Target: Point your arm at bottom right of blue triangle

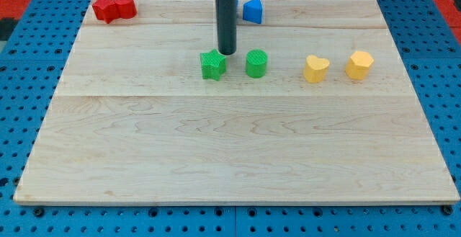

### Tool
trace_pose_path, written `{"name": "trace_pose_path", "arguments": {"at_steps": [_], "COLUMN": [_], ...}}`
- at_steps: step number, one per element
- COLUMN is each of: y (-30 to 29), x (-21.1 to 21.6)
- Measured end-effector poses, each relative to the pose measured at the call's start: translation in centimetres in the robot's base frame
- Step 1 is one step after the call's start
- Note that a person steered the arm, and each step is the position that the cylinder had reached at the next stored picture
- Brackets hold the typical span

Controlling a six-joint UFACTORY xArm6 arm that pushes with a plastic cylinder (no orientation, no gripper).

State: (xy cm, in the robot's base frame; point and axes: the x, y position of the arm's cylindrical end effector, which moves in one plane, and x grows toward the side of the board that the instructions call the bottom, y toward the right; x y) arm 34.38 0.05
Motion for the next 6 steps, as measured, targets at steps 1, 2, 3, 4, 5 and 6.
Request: {"name": "trace_pose_path", "arguments": {"at_steps": [1, 2, 3, 4, 5, 6], "y": [0.8, 2.5, 5.0, 4.9, 7.8, 10.9], "x": [0.7, 1.0, 1.0, -0.5, -4.6, -8.0]}}
